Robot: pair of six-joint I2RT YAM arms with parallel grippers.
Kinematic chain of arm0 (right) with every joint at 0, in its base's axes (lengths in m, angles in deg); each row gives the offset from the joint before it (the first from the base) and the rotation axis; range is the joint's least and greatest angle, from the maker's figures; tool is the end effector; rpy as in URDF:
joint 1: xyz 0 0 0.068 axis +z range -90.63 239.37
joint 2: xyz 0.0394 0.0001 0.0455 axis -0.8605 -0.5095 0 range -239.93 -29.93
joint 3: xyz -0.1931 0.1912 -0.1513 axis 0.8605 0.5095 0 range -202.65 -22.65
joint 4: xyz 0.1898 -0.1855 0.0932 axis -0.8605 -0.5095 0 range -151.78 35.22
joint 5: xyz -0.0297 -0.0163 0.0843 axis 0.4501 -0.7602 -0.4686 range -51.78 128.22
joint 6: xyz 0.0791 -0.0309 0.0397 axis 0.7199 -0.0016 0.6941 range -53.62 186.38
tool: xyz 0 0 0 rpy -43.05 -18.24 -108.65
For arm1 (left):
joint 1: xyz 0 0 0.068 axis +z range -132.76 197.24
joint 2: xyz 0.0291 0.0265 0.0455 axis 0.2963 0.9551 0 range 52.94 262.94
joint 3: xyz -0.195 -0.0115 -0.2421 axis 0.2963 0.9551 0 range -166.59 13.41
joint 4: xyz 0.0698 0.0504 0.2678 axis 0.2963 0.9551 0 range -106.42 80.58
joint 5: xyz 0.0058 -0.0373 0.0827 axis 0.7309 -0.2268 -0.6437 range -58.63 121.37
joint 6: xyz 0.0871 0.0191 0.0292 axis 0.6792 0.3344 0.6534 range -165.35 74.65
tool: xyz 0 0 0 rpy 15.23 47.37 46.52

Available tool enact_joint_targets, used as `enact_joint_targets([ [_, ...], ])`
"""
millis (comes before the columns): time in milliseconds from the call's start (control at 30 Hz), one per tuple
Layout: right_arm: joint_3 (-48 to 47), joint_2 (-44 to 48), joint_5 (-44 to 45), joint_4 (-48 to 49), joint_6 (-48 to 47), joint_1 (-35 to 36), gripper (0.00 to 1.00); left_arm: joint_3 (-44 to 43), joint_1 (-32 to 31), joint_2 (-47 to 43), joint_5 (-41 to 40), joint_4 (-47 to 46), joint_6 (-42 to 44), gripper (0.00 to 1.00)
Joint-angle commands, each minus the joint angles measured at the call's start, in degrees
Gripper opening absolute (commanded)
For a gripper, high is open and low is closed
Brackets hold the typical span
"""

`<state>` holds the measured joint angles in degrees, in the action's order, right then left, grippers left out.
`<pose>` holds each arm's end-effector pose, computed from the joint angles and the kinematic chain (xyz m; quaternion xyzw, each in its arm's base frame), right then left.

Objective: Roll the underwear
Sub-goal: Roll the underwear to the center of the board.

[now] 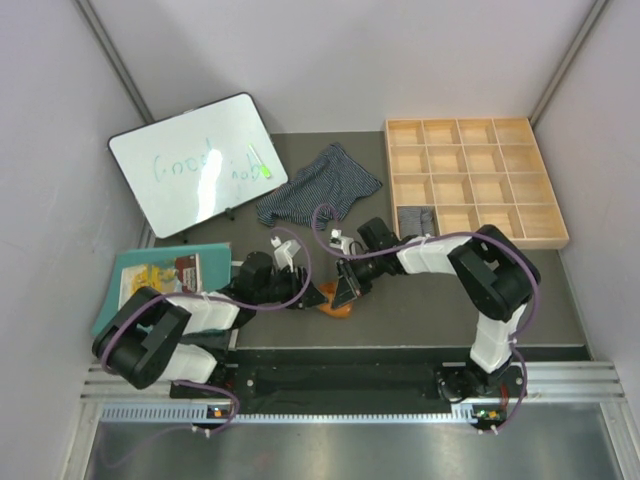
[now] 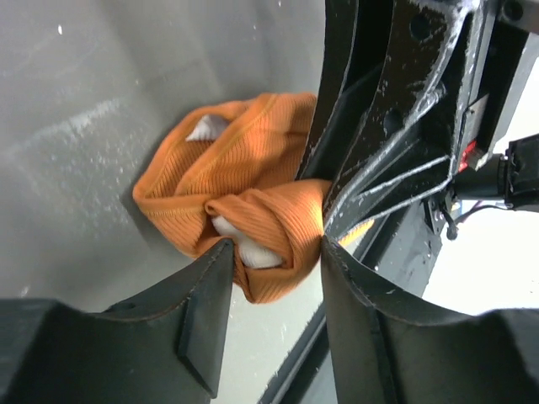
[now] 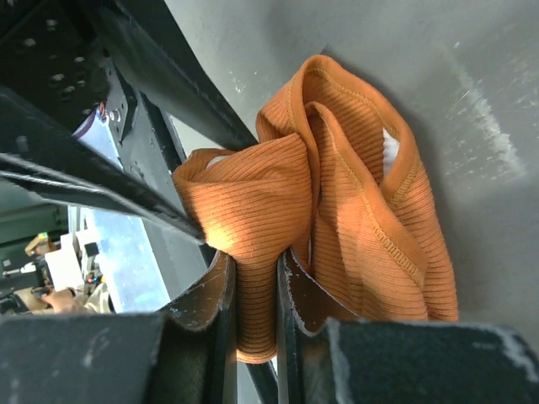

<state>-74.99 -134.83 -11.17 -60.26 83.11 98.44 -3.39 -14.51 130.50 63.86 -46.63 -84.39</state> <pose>0.2511 0.2867 0.1224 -0.2820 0.8346 0.4720 0.0331 0.1990 -0.1765 0.1331 0.0853 0.8409 -0.4737 0.2475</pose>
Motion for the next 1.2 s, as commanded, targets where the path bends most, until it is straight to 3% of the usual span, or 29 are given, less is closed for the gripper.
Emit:
enact_joint_targets([
  [0,-1.45,-1.36,-0.71,-1.29,-1.26,-0.31,0.00,-2.01,-1.21,2.50,-0.85,-8.45,-0.24,0.44],
  [133,-1.89,-1.01,0.51,-1.82,-1.26,-0.40,0.06,-2.45,-1.65,5.75,0.72,-8.55,-0.68,0.29],
  [200,-2.59,-0.57,1.22,-2.70,-1.61,-0.40,0.11,-2.80,-1.65,6.55,1.34,-7.41,-0.51,0.14],
  [300,-3.65,1.01,3.06,-5.07,-2.31,-0.40,0.32,-5.60,-1.65,8.48,1.44,1.53,2.12,0.00],
  [400,-4.61,3.99,4.91,-8.23,-3.11,-0.40,0.48,-9.65,-1.65,10.68,0.82,11.83,6.08,0.00],
  [600,-5.58,11.38,8.78,-12.80,-4.34,-1.62,0.66,-12.99,-1.65,12.44,-0.85,19.31,7.58,0.00],
  [800,-4.27,16.04,12.03,-11.32,-5.04,-4.53,0.74,-14.14,-1.65,12.79,-2.08,21.25,6.62,0.00],
  [1167,-1.02,11.04,14.58,-2.27,-7.15,-4.79,0.76,-14.49,-1.65,13.41,-1.90,22.04,6.00,0.00],
])
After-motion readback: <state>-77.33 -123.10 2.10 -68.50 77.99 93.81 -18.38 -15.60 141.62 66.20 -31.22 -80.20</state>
